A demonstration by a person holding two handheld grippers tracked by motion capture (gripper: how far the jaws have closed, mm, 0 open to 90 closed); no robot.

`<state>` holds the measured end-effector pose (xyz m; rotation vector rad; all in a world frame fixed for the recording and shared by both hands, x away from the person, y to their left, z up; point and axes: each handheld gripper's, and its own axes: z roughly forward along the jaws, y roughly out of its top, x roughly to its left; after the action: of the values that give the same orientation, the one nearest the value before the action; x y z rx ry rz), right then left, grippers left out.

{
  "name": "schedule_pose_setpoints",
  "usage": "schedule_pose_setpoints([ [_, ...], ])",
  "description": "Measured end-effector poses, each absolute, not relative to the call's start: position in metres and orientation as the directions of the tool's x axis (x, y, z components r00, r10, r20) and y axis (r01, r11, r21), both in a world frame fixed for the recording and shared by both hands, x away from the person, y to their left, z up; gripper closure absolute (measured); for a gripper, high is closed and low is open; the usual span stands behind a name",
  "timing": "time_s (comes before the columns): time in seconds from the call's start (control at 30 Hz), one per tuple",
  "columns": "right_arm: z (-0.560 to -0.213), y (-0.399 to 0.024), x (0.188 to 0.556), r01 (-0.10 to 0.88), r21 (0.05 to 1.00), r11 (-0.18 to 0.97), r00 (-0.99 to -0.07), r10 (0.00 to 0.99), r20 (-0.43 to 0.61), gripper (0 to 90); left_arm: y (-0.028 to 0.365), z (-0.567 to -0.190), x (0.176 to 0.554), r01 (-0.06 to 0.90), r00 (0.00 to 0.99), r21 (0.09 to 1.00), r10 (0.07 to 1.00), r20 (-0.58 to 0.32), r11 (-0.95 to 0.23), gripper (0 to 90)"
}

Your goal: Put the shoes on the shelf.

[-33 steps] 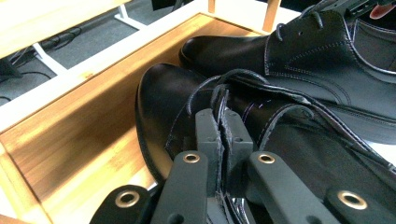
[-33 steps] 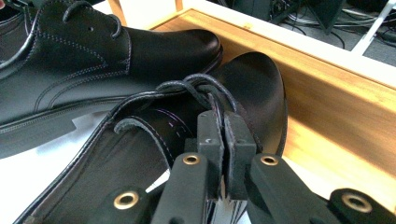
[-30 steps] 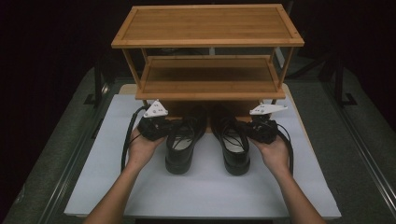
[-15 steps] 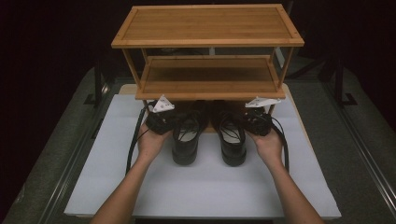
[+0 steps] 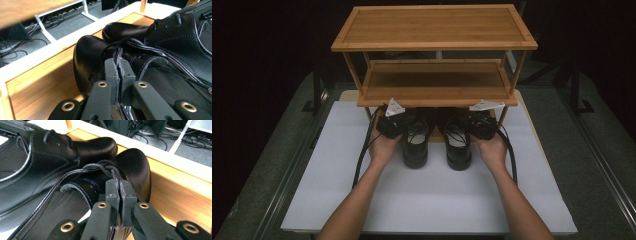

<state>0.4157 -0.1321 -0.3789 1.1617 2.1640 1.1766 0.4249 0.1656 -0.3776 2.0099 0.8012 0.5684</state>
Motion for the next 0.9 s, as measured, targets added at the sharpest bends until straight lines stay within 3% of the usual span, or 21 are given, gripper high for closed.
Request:
schedule_pose_setpoints([
  [0.57,-0.385,-0.132,0.411,0.483,0.831,0.276,-0.581,0.811,0.068,84.1,0.159,-0.381,0.418,0.306,0.726,0.839,0.680,0.101,-0.451,85.4],
  [0.67,-0.384,-0.134,0.411,0.491,0.829,0.268,-0.585,0.807,0.086,75.6,0.162,-0.380,0.419,0.318,0.730,0.841,0.679,0.078,-0.438,79.0],
  [0.7,-0.381,-0.136,0.410,0.495,0.827,0.267,-0.580,0.810,0.085,65.0,0.165,-0.378,0.417,0.321,0.738,0.838,0.671,0.071,-0.442,70.6],
  [0.9,-0.372,-0.148,0.401,0.504,0.824,0.259,-0.605,0.787,0.123,51.4,0.179,-0.363,0.409,0.310,0.756,0.856,0.653,0.042,-0.414,56.0],
])
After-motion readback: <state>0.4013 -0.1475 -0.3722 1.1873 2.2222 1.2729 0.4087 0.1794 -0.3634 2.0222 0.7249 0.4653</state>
